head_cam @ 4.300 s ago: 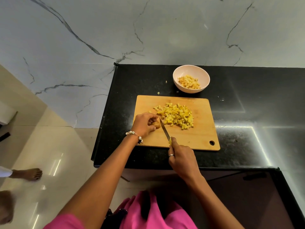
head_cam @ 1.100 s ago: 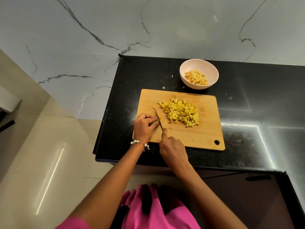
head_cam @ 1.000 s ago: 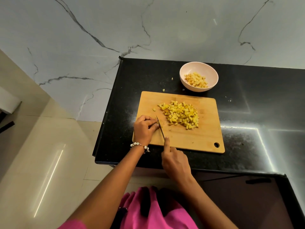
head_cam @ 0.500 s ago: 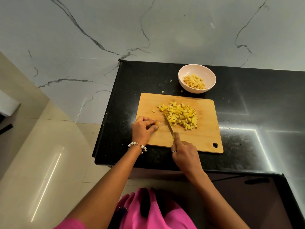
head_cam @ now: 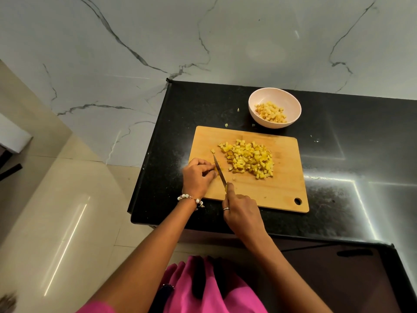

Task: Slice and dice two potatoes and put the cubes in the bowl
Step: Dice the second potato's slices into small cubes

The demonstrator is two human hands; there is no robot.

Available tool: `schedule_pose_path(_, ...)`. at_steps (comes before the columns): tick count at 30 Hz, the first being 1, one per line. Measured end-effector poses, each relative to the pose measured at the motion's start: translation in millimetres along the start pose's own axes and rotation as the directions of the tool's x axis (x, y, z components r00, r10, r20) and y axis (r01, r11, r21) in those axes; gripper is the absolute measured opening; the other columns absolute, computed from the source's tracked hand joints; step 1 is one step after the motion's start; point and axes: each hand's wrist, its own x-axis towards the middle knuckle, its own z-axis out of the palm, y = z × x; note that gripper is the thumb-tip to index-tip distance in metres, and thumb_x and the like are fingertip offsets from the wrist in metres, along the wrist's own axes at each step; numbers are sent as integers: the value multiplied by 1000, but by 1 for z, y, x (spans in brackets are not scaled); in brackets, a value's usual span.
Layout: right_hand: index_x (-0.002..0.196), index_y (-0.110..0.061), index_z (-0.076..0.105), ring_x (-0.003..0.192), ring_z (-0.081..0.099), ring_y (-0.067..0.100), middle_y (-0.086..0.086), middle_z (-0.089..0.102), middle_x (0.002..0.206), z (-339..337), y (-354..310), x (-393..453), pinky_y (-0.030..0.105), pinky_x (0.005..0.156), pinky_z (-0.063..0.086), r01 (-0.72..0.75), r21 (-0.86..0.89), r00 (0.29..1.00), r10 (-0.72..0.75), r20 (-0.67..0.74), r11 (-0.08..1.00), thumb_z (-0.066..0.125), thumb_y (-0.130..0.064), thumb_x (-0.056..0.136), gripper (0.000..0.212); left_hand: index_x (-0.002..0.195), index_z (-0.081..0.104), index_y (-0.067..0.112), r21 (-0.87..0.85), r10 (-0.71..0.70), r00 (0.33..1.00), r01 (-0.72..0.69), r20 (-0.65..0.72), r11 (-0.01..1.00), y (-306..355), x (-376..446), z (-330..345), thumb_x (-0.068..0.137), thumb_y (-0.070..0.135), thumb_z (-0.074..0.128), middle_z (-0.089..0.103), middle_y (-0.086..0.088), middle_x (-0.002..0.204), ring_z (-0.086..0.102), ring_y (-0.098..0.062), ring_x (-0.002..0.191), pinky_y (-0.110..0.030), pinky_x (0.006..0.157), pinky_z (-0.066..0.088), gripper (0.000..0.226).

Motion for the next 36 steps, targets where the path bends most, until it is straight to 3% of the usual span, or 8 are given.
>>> schedule_pose_path(4,129,8,50,40,50,32,14,59,56,1,-10,10,29,41,22,5,-112,999,0,42,994,56,-10,82,51,91,75,4,9,-4,1000,4,2,1000,-1,2,1,72,11,79,66,-6,94,57,-9,85,-5,73,39,20)
schedule_pose_path(8,112,7,65,26,40,24,7,50,43,10,-12,7,21,38,8,-16,-212,1000,15,-8,977,83,-7,53,63,87,75,3,4,-3,1000,3,-20,1000,-2,1,2,69,10,80,67,-8,90,58,-11,82,0,68,37,19)
schedule_pose_path(14,113,4,65,30,44,24,6,53,50,16,2,-23,25,36,15,-32,-189,999,38,31,981,87,-12,48,71,86,75,3,-25,3,999,-4,-41,1000,-1,1,3,69,9,81,67,-7,89,56,-7,80,3,70,37,19)
schedule_pose_path(22,115,4,64,31,45,28,9,52,50,5,22,-16,23,37,16,-61,-101,997,56,-55,993,83,-10,60,60,87,76,8,-22,-24,999,24,-23,999,-3,2,1,68,13,82,64,1,87,58,-8,80,1,66,39,20)
schedule_pose_path(28,120,5,60,37,46,30,11,55,49,-10,25,-11,31,36,28,-52,126,990,68,-126,991,53,-17,82,45,86,76,13,-87,-76,997,76,5,993,-5,5,-3,80,17,72,66,5,86,59,-6,82,-17,76,47,8)
schedule_pose_path(31,125,4,56,40,48,30,11,57,52,-13,18,-15,36,36,34,2,189,992,22,-128,982,46,-19,86,46,87,73,14,-232,-201,980,195,-3,953,-6,7,-9,89,15,63,70,0,85,63,-4,73,-19,69,51,10)
schedule_pose_path(34,123,1,58,40,49,28,7,57,53,-6,9,-18,32,35,29,66,114,991,-53,-120,991,39,-26,87,49,85,69,10,-449,-383,918,303,-98,841,-2,5,-8,93,9,54,69,-3,81,62,2,56,-15,54,49,17)
schedule_pose_path(36,132,-2,51,49,53,32,11,61,64,2,5,-19,32,42,27,85,66,992,-78,-99,994,38,-27,88,52,84,68,9,-500,-447,885,329,-133,801,1,3,-7,94,7,51,68,-1,81,61,2,54,-16,53,49,19)
